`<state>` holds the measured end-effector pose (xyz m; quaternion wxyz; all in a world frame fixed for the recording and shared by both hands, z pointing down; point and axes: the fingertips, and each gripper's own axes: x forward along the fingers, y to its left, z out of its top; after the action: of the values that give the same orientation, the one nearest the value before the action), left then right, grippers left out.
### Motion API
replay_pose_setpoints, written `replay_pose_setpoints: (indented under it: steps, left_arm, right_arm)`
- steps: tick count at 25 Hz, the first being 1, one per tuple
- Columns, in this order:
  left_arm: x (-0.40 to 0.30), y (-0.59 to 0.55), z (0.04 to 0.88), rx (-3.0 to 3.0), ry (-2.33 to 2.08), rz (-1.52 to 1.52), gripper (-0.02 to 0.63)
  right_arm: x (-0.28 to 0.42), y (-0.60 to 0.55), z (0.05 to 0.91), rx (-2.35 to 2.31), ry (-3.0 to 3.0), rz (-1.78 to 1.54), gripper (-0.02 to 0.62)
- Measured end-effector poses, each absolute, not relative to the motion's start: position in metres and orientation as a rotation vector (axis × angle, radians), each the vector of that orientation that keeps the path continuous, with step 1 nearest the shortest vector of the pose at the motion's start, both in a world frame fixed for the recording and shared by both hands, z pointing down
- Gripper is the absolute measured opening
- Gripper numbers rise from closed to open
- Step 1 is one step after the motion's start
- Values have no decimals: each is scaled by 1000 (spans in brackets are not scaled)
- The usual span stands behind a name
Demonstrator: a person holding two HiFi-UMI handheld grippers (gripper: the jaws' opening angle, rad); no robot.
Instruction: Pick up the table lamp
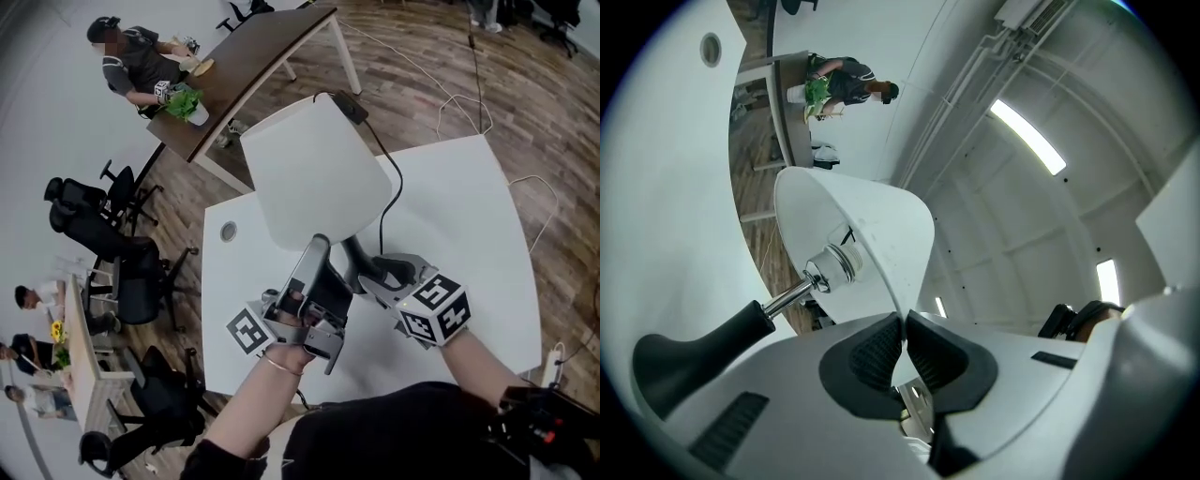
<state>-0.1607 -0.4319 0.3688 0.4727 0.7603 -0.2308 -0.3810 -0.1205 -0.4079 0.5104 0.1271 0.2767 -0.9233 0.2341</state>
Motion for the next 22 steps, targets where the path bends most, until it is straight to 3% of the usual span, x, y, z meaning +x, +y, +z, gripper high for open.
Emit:
replay_pose_setpoints:
  steps: [8, 15, 22]
  left_arm:
    - [-161, -444, 366, 1912, -506, -877, 26]
    - [-159, -441, 365, 1917, -479, -877, 25]
    - [-158, -432, 364, 1941, -464, -878, 26]
  right_arm:
    - [-130, -435, 527, 960, -2588, 678, 224]
    - [-133, -442, 547, 982, -2521, 667, 227]
    - [-131, -440, 547, 942, -2570, 721, 179]
